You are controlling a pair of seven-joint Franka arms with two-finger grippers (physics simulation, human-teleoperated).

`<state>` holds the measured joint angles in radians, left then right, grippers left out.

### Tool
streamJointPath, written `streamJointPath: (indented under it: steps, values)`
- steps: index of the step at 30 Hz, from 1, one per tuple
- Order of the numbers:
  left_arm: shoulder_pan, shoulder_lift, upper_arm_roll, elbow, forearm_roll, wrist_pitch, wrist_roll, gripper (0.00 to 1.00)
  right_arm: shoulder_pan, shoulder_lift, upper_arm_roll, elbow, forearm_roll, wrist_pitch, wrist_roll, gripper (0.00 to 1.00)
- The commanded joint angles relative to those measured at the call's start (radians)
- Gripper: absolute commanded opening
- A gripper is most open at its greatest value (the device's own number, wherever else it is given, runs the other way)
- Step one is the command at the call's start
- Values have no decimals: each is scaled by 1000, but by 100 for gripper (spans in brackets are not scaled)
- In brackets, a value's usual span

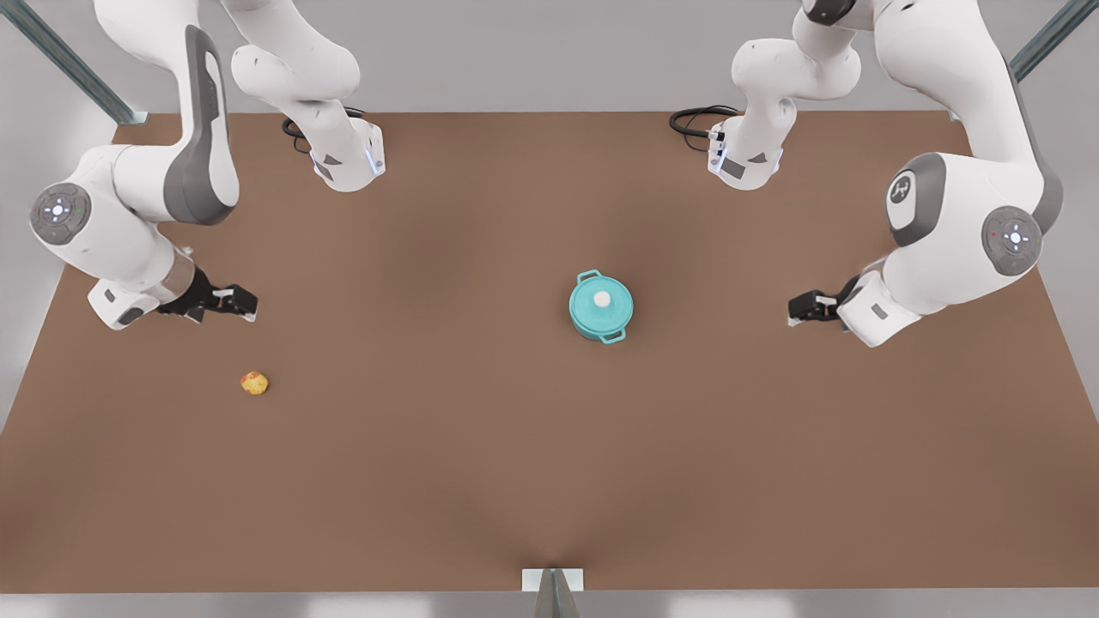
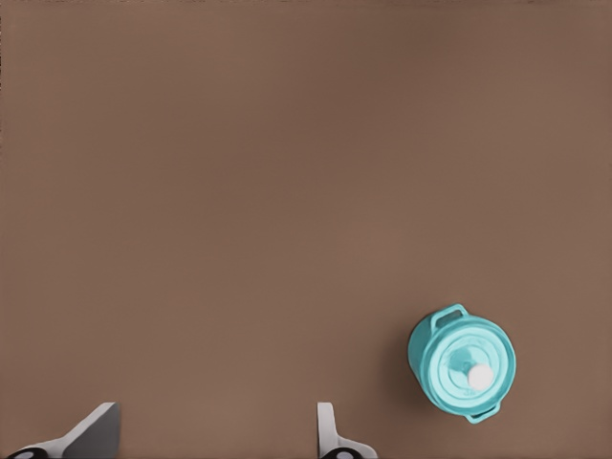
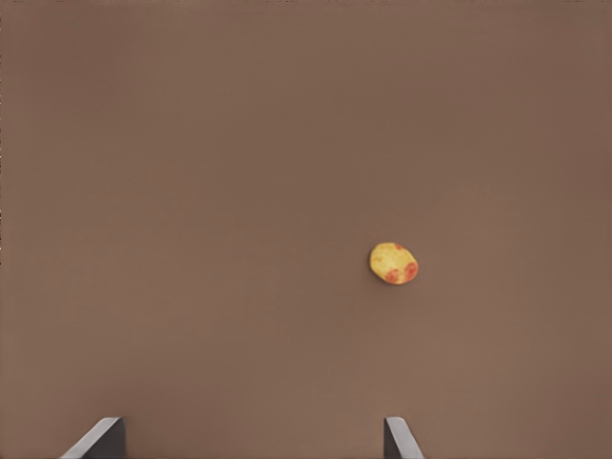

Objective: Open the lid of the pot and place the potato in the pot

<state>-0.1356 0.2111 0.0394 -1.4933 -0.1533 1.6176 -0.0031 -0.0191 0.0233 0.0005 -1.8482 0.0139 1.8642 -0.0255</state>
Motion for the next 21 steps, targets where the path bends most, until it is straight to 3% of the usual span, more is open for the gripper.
streamJointPath:
  steps: [1, 2, 5, 7, 9, 12, 15, 21]
  values:
    - [-1, -1, -1, 1, 0, 25, -1, 100, -12, 0, -1, 1, 0, 52, 27, 100]
    - [-1, -1, -1, 4, -5, 25, 2, 100, -12, 1, -1, 0, -2, 50, 16, 100]
    - [-83, 5, -47, -19, 35, 21, -134, 100, -15, 30, -1, 41, -77, 24, -775, 100]
    - [-252, 53, -59, -4, 35, 44, -483, 100, -16, 33, -2, 43, -81, 23, -787, 100]
    - [-381, 57, -64, -1, 38, 47, -574, 100, -16, 36, -2, 40, -68, 13, -800, 100]
    - [-518, 197, -64, 120, 93, 73, -695, 100, -18, 116, -2, 24, -75, 55, -801, 95]
    - [-493, 223, -58, -67, 210, 353, -656, 100, -28, 122, -7, -177, -80, 441, -803, 100]
    - [-518, 243, -62, -168, 210, 478, -727, 100, -81, 265, -10, -140, -175, 767, -886, 100]
